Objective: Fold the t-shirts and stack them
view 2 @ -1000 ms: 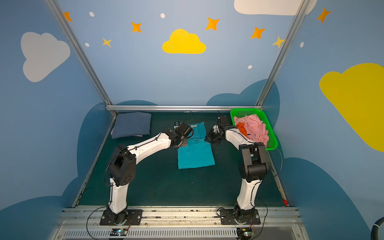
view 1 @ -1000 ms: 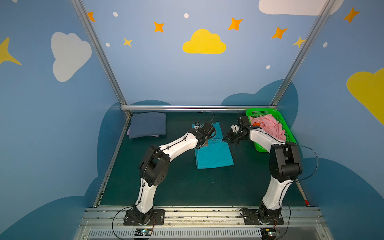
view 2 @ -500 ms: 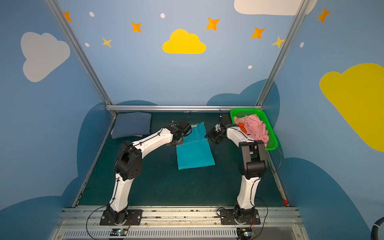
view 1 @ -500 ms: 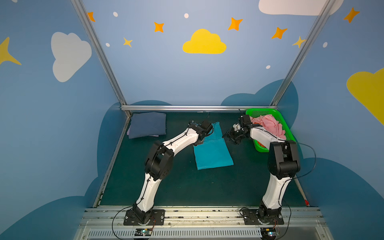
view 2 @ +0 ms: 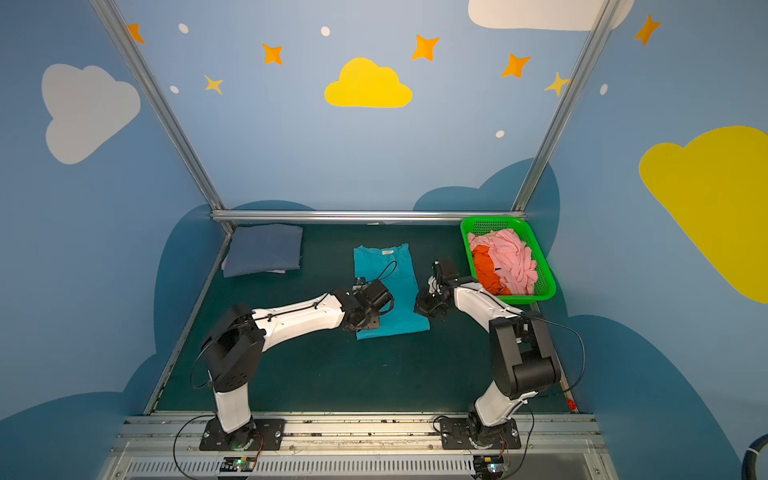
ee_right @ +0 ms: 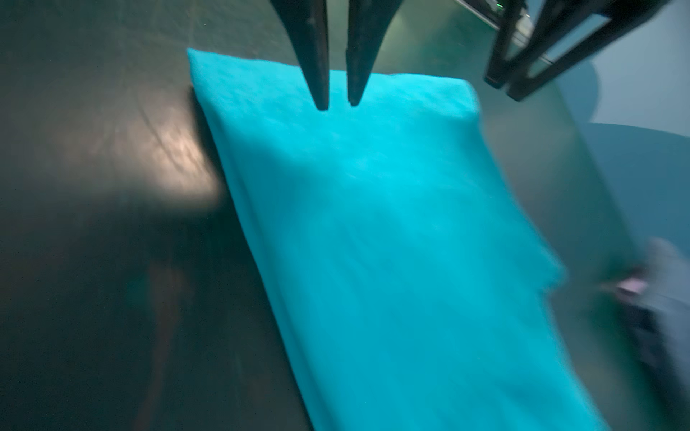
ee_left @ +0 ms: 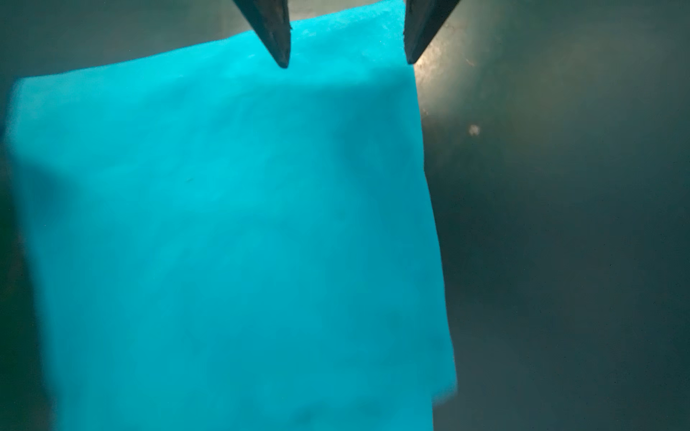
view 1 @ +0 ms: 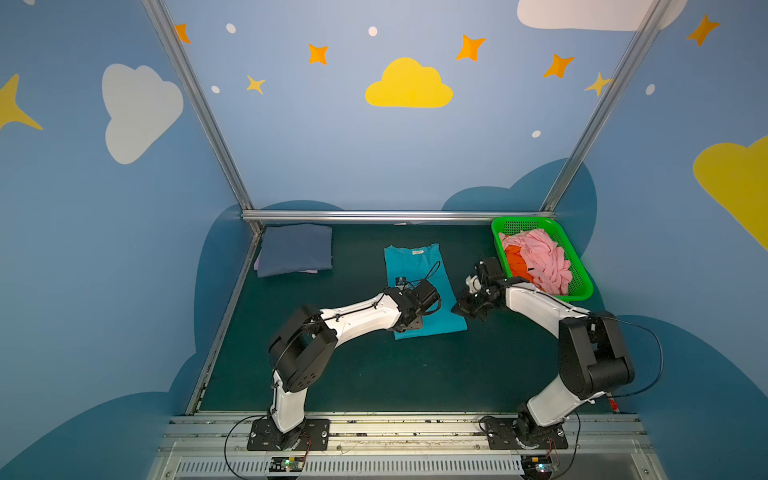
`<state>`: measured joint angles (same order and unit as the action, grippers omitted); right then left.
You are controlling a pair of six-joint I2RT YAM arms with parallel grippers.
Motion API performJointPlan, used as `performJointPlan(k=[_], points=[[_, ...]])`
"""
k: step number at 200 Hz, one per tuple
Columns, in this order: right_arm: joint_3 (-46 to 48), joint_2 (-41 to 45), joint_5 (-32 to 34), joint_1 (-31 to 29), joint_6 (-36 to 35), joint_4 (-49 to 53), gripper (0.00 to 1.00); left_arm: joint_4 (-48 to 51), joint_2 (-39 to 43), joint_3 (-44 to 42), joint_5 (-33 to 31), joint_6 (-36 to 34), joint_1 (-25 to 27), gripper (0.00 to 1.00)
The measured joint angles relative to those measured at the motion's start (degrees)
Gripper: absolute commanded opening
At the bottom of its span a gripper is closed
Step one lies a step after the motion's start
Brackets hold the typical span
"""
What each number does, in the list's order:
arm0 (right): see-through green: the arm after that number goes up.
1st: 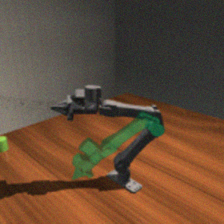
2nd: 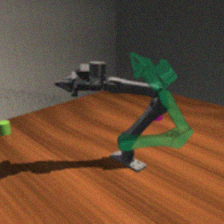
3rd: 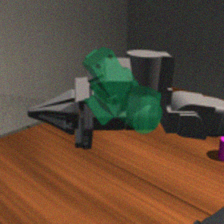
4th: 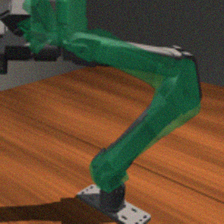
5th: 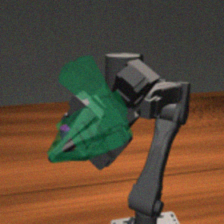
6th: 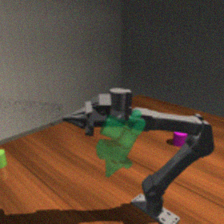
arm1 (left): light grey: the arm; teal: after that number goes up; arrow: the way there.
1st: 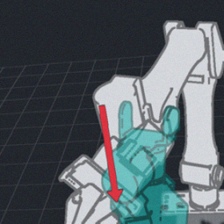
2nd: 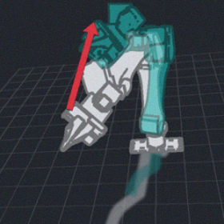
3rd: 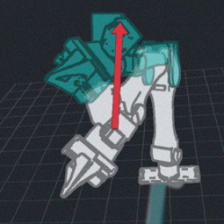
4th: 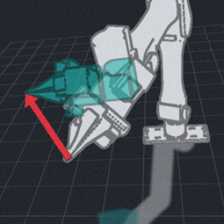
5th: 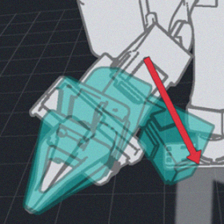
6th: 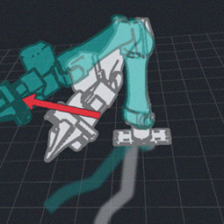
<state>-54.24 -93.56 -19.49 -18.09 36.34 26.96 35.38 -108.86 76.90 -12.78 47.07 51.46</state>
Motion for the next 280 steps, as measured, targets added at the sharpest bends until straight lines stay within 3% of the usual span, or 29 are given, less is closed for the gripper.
performJointPlan(k=[22,63,94,124,142,170,207,223,238,251,263,280], points=[[9.0,2.1,0.3,-0.5,1.8,-2.7,0.1,-2.2,-0.5,-4.5,1.4,2.4,0.9,0.51],[20.0,14.0,3.3,-0.5,4.1,-5.2,0.12,-7.5,2.6,-11.9,1.3,6.7,3.8,0.51],[21.6,20.5,6.7,-0.4,3.9,-0.7,0.37,-7.2,5.3,-15.0,1.0,8.9,4.9,0.53],[17.0,22.0,9.6,0.3,2.3,3.8,0.58,-4.1,8.3,-16.5,0.4,10.4,5.2,0.69],[13.0,19.7,10.1,0.7,1.2,4.5,0.64,-3.7,9.5,-16.4,-0.2,10.6,5.2,0.71],[9.8,12.7,9.5,1.5,-0.2,3.0,0.66,-4.9,9.2,-16.3,-0.1,10.6,5.1,0.71],[8.9,5.7,6.5,2.5,-0.2,-0.8,0.56,-11.3,7.3,-17.7,2.6,11.3,2.7,0.67],[8.6,4.7,5.6,2.8,0.3,-2.2,0.5,-14.9,7.9,-19.3,4.2,12.2,0.9,0.57],[9.0,4.5,5.2,2.8,0.9,-3.6,0.43,-17.4,8.6,-20.9,5.2,13.4,-0.7,0.42],[9.7,4.5,5.0,2.9,1.1,-5.0,0.3,-19.3,8.9,-21.8,5.8,13.9,-1.6,0.29],[10.4,4.3,4.9,2.9,1.4,-6.5,0.0,-20.4,8.7,-22.2,5.9,14.1,-2.2,0.18],[11.1,3.6,4.2,3.0,1.0,-8.5,0.0,-22.0,8.0,-22.2,6.5,14.7,-2.6,0.06]])
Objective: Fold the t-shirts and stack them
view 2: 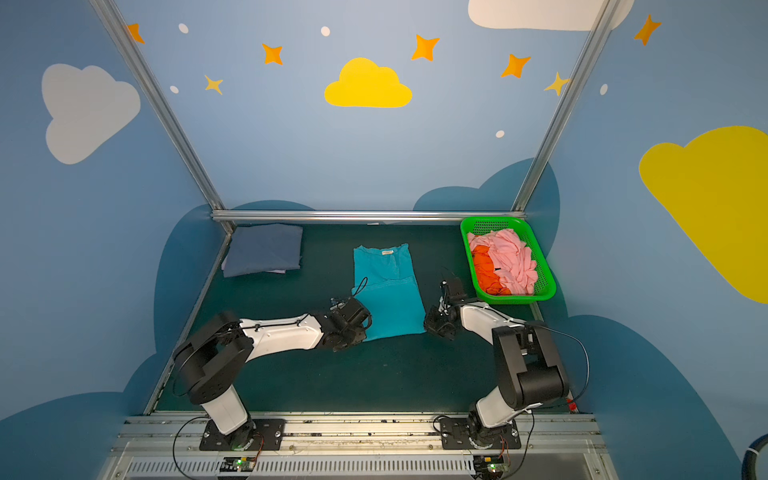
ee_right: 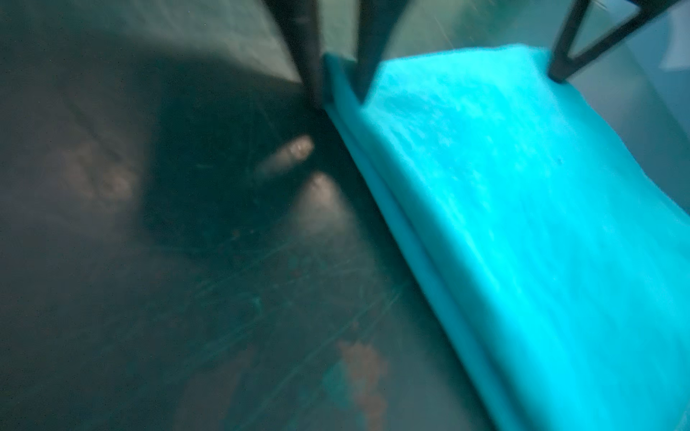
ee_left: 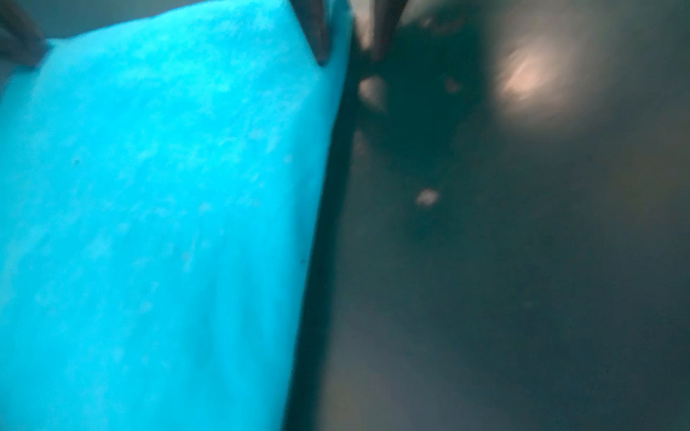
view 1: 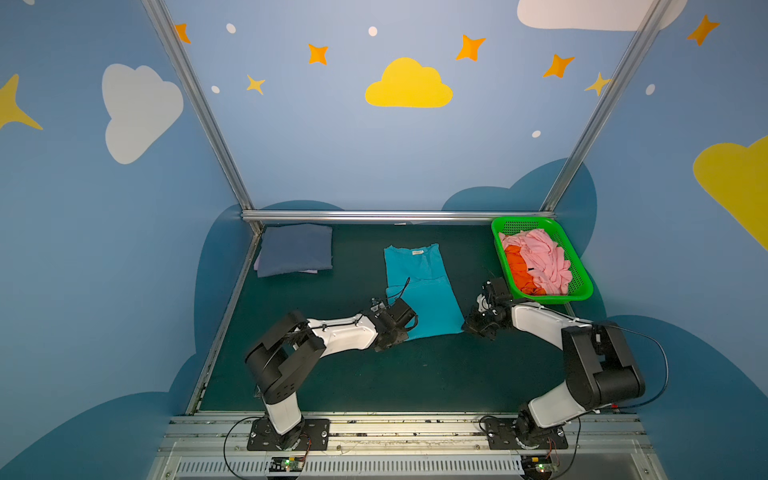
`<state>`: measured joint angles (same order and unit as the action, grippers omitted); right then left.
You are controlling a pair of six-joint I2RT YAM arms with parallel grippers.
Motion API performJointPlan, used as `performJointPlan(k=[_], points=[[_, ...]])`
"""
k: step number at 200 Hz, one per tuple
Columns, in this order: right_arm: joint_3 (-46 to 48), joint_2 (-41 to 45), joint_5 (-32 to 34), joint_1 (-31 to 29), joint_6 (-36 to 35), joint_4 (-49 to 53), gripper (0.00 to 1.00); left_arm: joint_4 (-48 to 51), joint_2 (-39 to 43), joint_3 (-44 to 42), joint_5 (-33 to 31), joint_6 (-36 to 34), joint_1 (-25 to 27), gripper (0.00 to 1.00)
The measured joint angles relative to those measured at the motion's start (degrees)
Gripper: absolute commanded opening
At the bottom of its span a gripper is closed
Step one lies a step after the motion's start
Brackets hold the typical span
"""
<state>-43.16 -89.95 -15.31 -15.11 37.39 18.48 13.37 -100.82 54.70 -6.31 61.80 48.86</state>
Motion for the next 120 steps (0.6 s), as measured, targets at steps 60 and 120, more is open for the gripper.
performJointPlan(k=[60,120], points=[[7.0,7.7,-1.1,-1.6,-0.2,-0.9,0.0,0.7,2.1,-1.9,0.3,0.0,0.9,0.04],[15.0,36.9,-1.1,-6.8,2.8,15.4,0.0,10.2,15.8,-9.0,-1.4,2.8,9.9,0.04]])
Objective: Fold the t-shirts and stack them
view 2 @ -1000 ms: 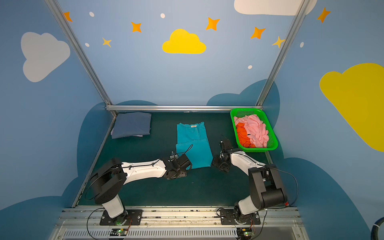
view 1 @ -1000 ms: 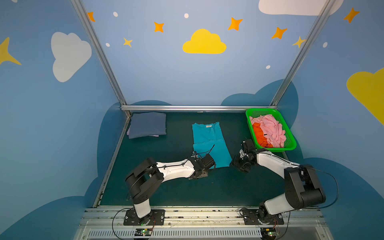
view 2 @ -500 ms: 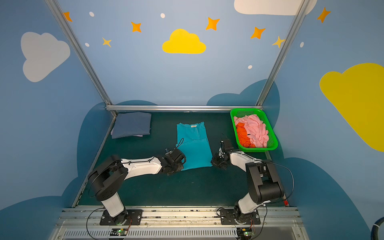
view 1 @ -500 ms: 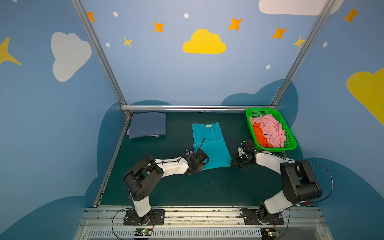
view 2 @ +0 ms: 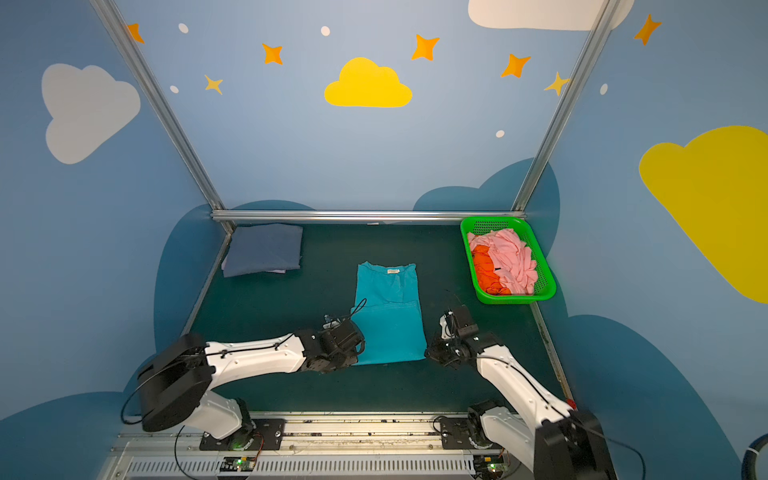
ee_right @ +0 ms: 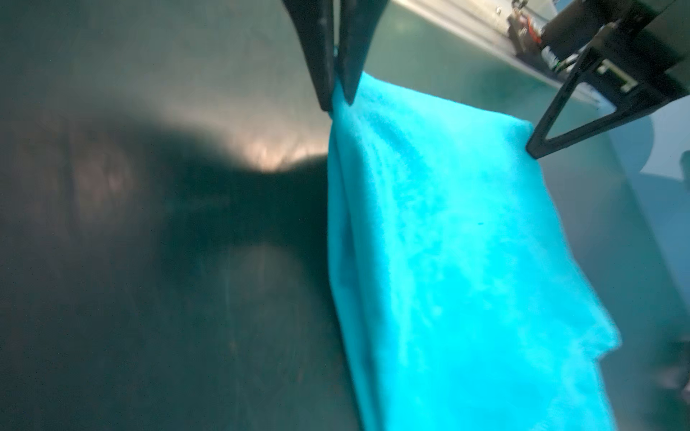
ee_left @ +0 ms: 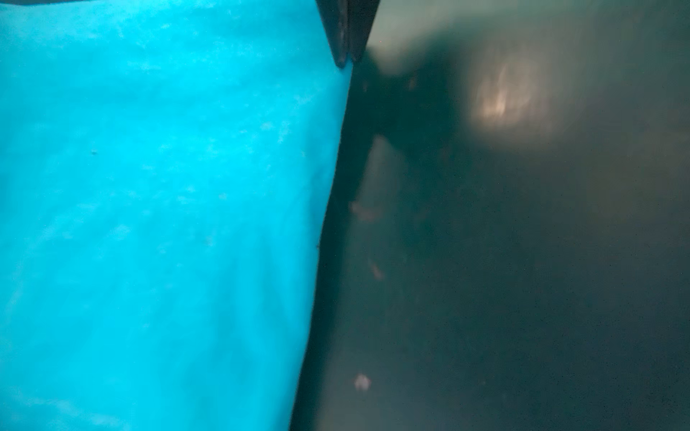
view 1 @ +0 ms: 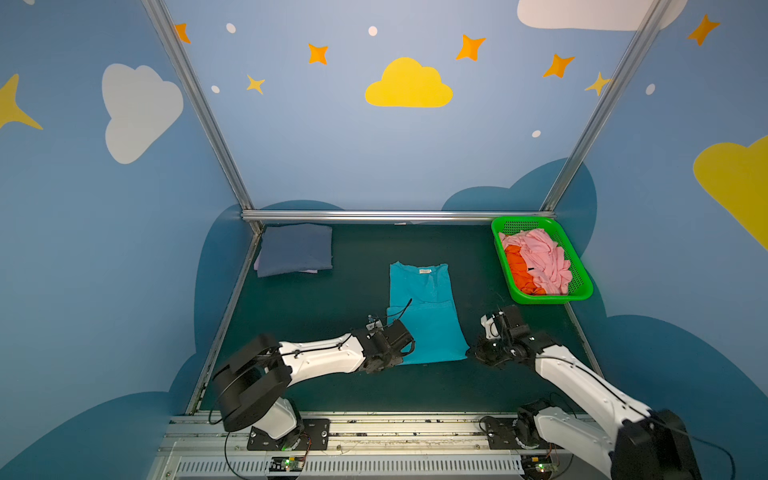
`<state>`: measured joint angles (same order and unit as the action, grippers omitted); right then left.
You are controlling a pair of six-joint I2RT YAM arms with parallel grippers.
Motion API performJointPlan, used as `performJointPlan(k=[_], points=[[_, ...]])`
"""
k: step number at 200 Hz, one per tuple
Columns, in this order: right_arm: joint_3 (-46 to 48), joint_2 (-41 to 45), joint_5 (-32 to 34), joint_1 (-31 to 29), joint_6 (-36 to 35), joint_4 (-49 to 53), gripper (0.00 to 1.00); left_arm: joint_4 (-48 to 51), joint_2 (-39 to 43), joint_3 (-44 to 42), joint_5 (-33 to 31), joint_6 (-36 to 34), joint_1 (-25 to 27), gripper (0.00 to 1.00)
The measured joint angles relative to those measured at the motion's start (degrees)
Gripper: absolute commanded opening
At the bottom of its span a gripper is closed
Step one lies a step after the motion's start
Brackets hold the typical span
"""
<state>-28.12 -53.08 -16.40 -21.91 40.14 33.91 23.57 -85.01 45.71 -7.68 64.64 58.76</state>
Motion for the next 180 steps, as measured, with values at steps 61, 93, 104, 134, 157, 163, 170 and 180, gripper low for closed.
performJointPlan(k=[61,93,104,134,157,163,170,180], points=[[0.4,23.2,1.6,-3.8,2.2,13.8,0.0,5.8,10.1,4.0,-2.6,1.1,3.2,0.04],[-7.9,17.9,4.0,-3.8,1.7,15.7,0.0,7.6,10.4,11.9,-4.4,-2.6,1.8,0.04],[-11.6,14.1,5.0,-3.8,1.4,15.2,0.0,7.8,10.2,14.2,-4.5,-4.2,0.5,0.04],[-17.7,5.7,8.0,-3.7,0.4,11.2,0.0,7.9,6.9,19.8,-2.9,-8.7,-4.8,0.04],[-21.2,1.1,9.9,-2.1,-0.8,9.2,0.0,7.9,2.4,23.3,0.0,-11.6,-9.3,0.04],[-22.4,-0.3,10.2,-1.4,-1.4,8.6,0.0,7.9,1.1,24.1,0.9,-12.3,-10.6,0.04],[-23.6,-2.1,10.3,-0.5,-1.8,7.6,0.0,7.9,-0.4,25.0,1.9,-13.1,-11.9,0.04],[-24.9,-4.5,10.4,0.7,-2.4,6.1,0.0,7.7,-2.8,26.6,3.5,-14.4,-13.8,0.04]])
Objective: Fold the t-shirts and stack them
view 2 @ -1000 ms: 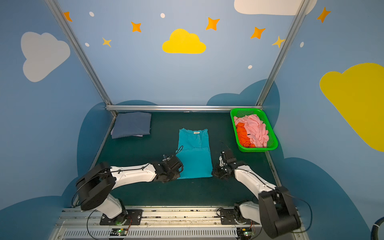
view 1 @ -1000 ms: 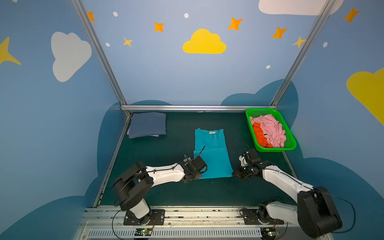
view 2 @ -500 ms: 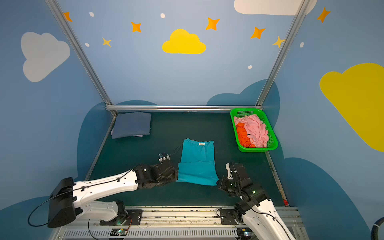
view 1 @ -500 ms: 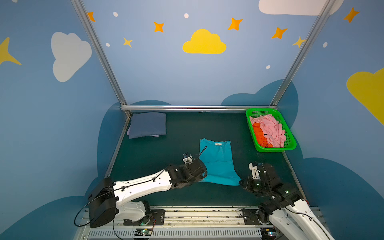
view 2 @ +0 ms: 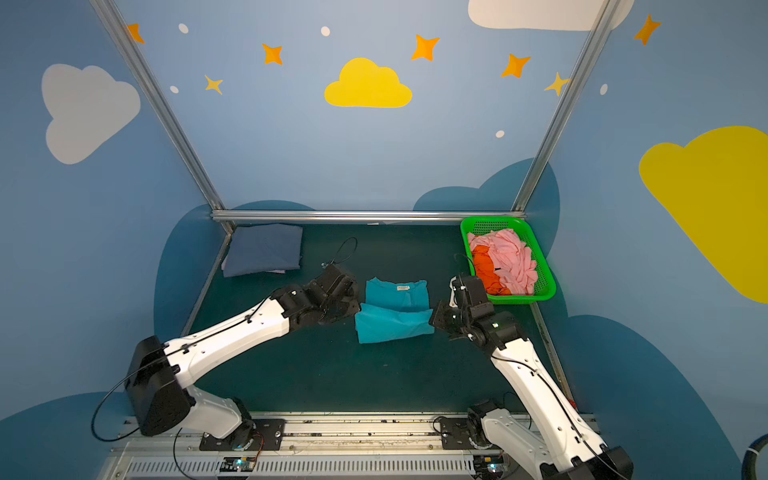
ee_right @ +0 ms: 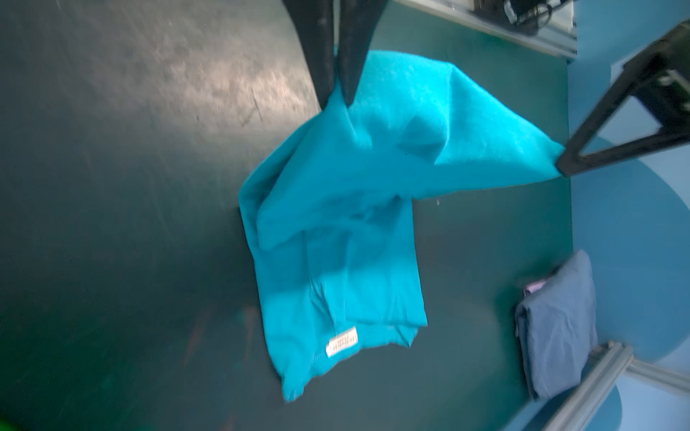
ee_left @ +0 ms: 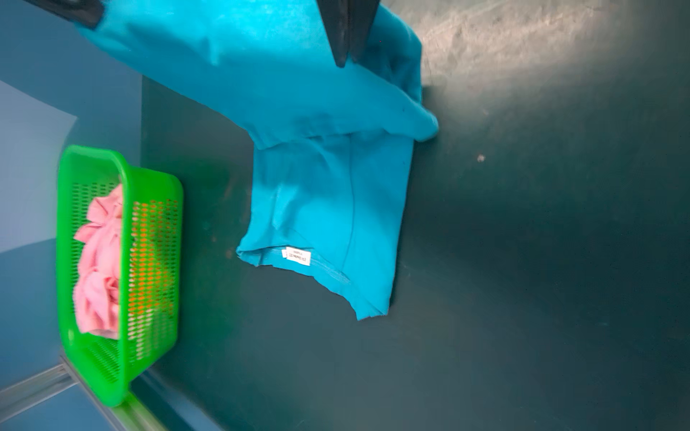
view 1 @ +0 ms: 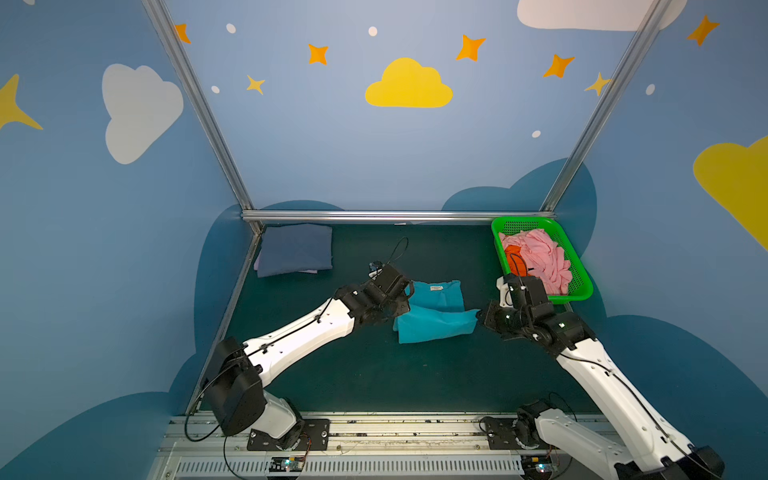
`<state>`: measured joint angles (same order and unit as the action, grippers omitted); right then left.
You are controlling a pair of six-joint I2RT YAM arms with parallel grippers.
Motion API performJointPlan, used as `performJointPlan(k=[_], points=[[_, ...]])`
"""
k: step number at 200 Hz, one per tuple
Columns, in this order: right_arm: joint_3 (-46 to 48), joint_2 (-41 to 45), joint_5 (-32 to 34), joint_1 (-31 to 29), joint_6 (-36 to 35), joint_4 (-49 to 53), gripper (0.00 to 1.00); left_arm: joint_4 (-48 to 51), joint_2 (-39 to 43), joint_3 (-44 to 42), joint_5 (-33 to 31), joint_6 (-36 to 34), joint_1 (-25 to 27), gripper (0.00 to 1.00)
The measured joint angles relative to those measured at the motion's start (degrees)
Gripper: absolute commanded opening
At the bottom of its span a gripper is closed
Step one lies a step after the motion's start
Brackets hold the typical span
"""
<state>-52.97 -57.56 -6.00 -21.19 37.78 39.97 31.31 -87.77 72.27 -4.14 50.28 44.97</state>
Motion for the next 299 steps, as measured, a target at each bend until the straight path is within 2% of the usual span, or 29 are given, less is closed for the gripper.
performJointPlan(k=[92,117,153,173,182,194,200,209,224,231,272,299], points=[[-8.3,-24.1,-2.0,8.5,-2.1,-12.0,0.0,-2.9,-23.3,17.7,16.1,-7.0,-12.9,0.04],[-15.5,-32.9,-3.5,9.9,-2.0,-12.6,0.0,-3.0,-28.2,22.5,18.5,-7.5,-15.1,0.04],[-31.7,-48.2,-6.6,11.7,-2.1,-9.5,0.0,-2.8,-34.2,28.6,20.1,-8.1,-17.1,0.04],[-36.0,-54.4,-8.5,12.5,-2.1,-9.6,0.0,-2.7,-37.4,31.5,20.4,-8.1,-18.1,0.04],[-37.2,-56.7,-9.2,12.8,-2.1,-9.4,0.05,-2.4,-38.9,32.7,20.4,-8.1,-18.6,0.04],[-38.8,-59.7,-10.6,13.2,-2.2,-9.5,0.24,-2.0,-40.9,34.6,20.4,-8.1,-19.3,0.05],[-39.5,-60.9,-11.3,13.3,-2.0,-9.6,0.34,-1.8,-41.7,35.3,20.5,-8.1,-19.6,0.07],[-40.5,-62.4,-12.2,13.4,-2.4,-9.6,0.41,-1.3,-42.8,36.6,20.5,-8.1,-20.1,0.17],[-42.2,-63.8,-13.5,13.6,-2.7,-9.6,0.48,-0.7,-44.3,38.5,20.4,-7.9,-20.9,0.46],[-42.6,-63.9,-13.9,13.6,-3.0,-9.6,0.51,-0.6,-44.5,38.9,20.4,-7.9,-21.2,0.54],[-41.8,-63.5,-13.6,13.5,-4.0,-10.3,0.59,-0.4,-44.1,37.6,20.0,-7.7,-21.0,0.65],[-39.2,-63.3,-12.1,13.1,-4.7,-10.1,0.61,-0.4,-42.5,33.7,18.8,-8.0,-18.3,0.66]])
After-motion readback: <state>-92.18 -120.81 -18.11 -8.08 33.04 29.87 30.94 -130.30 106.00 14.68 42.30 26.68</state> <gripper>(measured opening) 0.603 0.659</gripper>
